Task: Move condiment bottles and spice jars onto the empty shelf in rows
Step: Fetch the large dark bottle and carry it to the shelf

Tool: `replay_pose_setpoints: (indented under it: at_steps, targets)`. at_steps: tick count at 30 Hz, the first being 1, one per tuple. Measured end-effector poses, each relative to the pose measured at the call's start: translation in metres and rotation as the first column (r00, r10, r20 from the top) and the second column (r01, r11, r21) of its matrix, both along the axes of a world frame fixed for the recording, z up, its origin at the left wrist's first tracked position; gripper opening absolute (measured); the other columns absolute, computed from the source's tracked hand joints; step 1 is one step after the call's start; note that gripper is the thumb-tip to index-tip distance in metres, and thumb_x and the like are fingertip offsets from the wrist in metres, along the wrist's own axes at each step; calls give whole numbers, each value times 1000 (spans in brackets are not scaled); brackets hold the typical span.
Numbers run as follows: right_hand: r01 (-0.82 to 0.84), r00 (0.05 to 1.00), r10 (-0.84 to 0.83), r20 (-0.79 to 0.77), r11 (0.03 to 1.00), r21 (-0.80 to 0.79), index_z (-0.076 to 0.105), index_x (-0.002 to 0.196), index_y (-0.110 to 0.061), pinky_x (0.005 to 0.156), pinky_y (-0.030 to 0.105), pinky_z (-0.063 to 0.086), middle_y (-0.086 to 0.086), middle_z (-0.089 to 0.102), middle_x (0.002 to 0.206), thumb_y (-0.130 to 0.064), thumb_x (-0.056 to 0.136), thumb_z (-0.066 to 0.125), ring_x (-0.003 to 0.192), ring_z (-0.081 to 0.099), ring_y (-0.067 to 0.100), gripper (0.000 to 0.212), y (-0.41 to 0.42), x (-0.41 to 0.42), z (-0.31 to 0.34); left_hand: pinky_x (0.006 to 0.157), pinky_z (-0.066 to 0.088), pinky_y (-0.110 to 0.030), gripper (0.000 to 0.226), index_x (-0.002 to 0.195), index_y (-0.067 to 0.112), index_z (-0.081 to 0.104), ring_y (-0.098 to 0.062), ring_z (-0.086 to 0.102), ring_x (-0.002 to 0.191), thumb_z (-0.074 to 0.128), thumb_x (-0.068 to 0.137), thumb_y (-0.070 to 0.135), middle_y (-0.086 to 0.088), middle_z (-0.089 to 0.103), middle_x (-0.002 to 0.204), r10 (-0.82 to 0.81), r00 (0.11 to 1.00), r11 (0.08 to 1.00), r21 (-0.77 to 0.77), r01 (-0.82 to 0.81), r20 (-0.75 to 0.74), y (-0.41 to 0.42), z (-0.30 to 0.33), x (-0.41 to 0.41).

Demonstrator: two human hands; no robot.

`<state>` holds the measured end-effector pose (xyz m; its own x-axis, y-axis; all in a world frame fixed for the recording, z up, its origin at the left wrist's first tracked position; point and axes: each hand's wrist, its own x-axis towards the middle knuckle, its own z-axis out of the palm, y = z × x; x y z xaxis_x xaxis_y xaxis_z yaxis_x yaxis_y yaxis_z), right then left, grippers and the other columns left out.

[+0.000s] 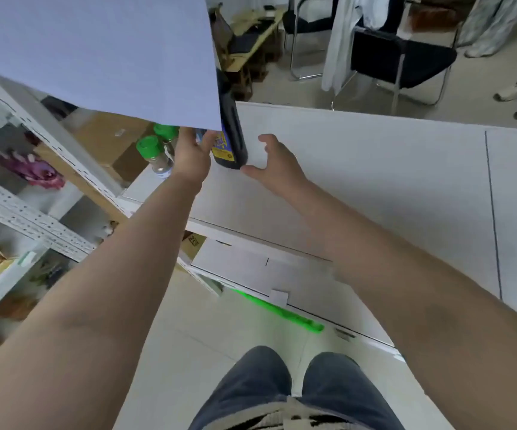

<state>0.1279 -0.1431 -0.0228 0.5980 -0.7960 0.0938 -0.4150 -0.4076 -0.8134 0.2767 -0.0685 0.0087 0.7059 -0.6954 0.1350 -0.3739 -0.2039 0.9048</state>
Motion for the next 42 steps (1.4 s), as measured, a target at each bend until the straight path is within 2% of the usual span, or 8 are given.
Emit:
replay_pose_setpoints:
  at_steps: [2, 6, 14, 19, 22, 24, 30, 42]
  targets:
    - [-28, 999, 28, 27, 1000, 10, 31, 142, -13, 101, 35, 39, 12, 47, 140, -37, 77, 73, 131, 44, 25, 82, -10, 13, -4, 104, 40, -28, 45, 133, 9, 42, -9, 48, 115, 53, 95, 31, 4, 52, 123, -16, 1000, 999, -35, 15, -20, -3, -5, 3]
    - [-66, 996, 65, 63, 998, 23, 26, 145, -11, 100, 32, 37, 14, 44, 143, -34, 80, 72, 131, 43, 26, 83, -26, 34, -14, 78, 45, -6, 29, 121, 4, 42, -2, 54, 97, 51, 98, 20, 0, 54, 113, 8, 997, 995, -100, -15, -73, -14, -17, 11]
    - [-54, 981, 42, 189, 997, 59, 49, 121, -9, 74, 25, 43, 6, 66, 114, -27, 78, 74, 101, 63, 22, 53, -32, 52, -17, 79, 52, -20, 25, 114, 4, 54, -5, 67, 86, 56, 94, 19, -5, 67, 102, -105, 993, 986, -139, 96, -60, -17, -15, 5]
    - [-74, 988, 57, 147, 991, 112, 54, 111, -10, 76, 41, 53, -1, 63, 89, -30, 75, 75, 82, 64, 22, 46, -22, 16, -5, 75, 50, -17, 19, 105, 7, 57, -9, 63, 81, 58, 94, 23, -7, 64, 98, -146, 979, 984, -124, 129, -140, -4, 5, -24]
    - [-95, 988, 64, 138, 969, 227, 57, 111, -9, 69, 24, 50, -9, 59, 79, -27, 80, 74, 71, 59, 11, 40, 2, -28, 9, 77, 48, -23, 22, 88, 14, 58, -14, 59, 81, 64, 88, 35, -7, 63, 91, -174, 937, 985, -61, 163, -303, 9, 14, -49]
    - [-111, 989, 69, 131, 929, 353, 57, 110, -9, 70, 19, 49, -5, 59, 78, -26, 84, 71, 71, 59, 12, 34, 22, -59, 22, 77, 47, -31, 40, 93, 8, 58, -19, 60, 80, 72, 79, 43, -11, 61, 90, -183, 866, 983, -65, 173, -465, 18, 18, -70]
    - [-117, 991, 28, 134, 684, 720, 58, 114, -3, 87, 48, 56, 21, 66, 109, -27, 85, 68, 96, 68, 34, 39, 75, -132, 35, 65, 55, -25, 34, 104, -2, 68, -21, 69, 71, 70, 84, 25, -16, 72, 95, -79, 705, 994, 2, 113, -705, 56, 27, -139]
    - [-334, 883, 462, 87, 486, 807, 61, 108, -8, 75, 38, 59, 21, 68, 109, -28, 82, 71, 93, 70, 30, 34, 209, -85, 28, 54, 52, -19, 47, 108, 0, 66, -17, 69, 67, 75, 78, 34, -8, 74, 87, 350, 550, 913, 145, -380, -758, 246, 17, -128]
